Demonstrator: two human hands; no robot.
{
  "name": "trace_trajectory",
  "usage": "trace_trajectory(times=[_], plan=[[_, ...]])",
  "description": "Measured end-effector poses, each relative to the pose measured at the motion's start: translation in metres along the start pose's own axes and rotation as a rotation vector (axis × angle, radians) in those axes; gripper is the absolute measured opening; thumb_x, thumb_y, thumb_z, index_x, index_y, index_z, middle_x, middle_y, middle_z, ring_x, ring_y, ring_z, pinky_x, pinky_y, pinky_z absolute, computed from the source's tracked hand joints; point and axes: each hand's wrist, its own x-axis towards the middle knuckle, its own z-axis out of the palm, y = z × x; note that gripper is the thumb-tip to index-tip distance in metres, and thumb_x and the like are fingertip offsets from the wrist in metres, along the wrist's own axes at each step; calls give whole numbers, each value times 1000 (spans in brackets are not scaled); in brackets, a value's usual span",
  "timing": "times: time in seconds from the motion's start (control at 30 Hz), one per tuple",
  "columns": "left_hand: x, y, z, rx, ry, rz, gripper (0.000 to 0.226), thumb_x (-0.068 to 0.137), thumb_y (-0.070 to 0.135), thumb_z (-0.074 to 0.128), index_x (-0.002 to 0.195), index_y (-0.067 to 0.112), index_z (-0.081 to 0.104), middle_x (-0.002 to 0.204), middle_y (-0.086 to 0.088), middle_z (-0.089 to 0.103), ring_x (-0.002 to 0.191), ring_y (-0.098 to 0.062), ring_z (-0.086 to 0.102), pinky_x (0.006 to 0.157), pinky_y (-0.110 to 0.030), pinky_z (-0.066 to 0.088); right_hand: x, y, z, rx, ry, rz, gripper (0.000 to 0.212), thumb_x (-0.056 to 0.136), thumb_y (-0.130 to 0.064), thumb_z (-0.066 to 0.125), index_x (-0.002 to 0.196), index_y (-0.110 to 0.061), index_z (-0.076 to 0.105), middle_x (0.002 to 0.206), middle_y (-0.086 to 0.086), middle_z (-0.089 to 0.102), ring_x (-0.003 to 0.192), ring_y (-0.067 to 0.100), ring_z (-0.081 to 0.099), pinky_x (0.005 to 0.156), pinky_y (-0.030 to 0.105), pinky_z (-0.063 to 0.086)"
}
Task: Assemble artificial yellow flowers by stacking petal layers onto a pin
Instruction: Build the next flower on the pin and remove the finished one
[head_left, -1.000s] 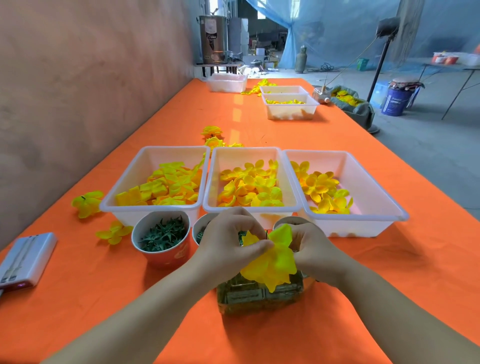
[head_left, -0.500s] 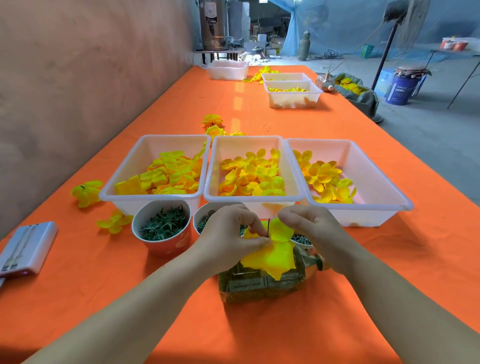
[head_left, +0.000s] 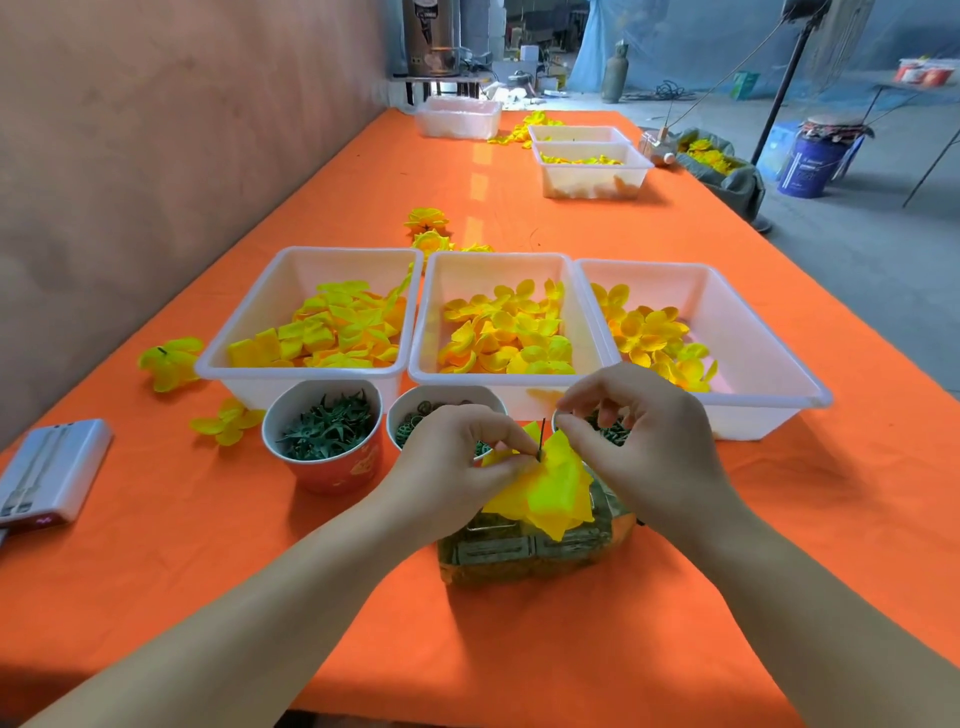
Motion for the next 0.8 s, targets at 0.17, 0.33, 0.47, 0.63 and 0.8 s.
trace_trajectory(times=[0.17, 0.33, 0.47, 0.63, 0.8], plan=[[-2, 5, -1, 66, 12, 29, 24, 86, 23, 76, 80, 46, 69, 84, 16, 67, 88, -4, 62, 74, -30, 52, -2, -12, -8, -139, -198, -21, 6, 75, -31, 81, 77, -34, 75, 82, -10, 65, 83, 7, 61, 73, 30, 49], [-2, 5, -10, 18, 137, -19, 8, 87, 23, 75, 83, 30, 74, 75, 7, 66, 77, -4, 62, 67, -18, 47, -4, -7, -4, -166, -301, 38, 12, 71, -35, 84, 77, -32, 75, 89, -6, 66, 84, 11, 60, 78, 37, 50], [-8, 3, -24, -266, 173, -217, 24, 81, 45, 78, 85, 23, 69, 71, -1, 70, 66, -8, 67, 56, -19, 48, -6, -2, -2, -127, -311, 48, 14, 69, -32, 86, 76, -28, 74, 87, -4, 67, 81, 13, 59, 77, 39, 49], [-21, 3, -18, -323, 49, -257, 46, 58, 57, 84, 72, 16, 69, 65, 2, 66, 60, -5, 58, 55, -16, 43, -3, -4, -1, -130, -314, 57, 14, 69, -34, 84, 75, -31, 72, 87, -7, 66, 82, 11, 61, 77, 40, 50], [-24, 2, -14, -363, 19, -333, 26, 71, 40, 82, 63, 22, 66, 58, 4, 57, 56, -8, 51, 52, -20, 36, -2, -4, -5, -96, -330, 78, 13, 70, -32, 84, 77, -30, 73, 87, -5, 66, 81, 12, 61, 77, 40, 50]])
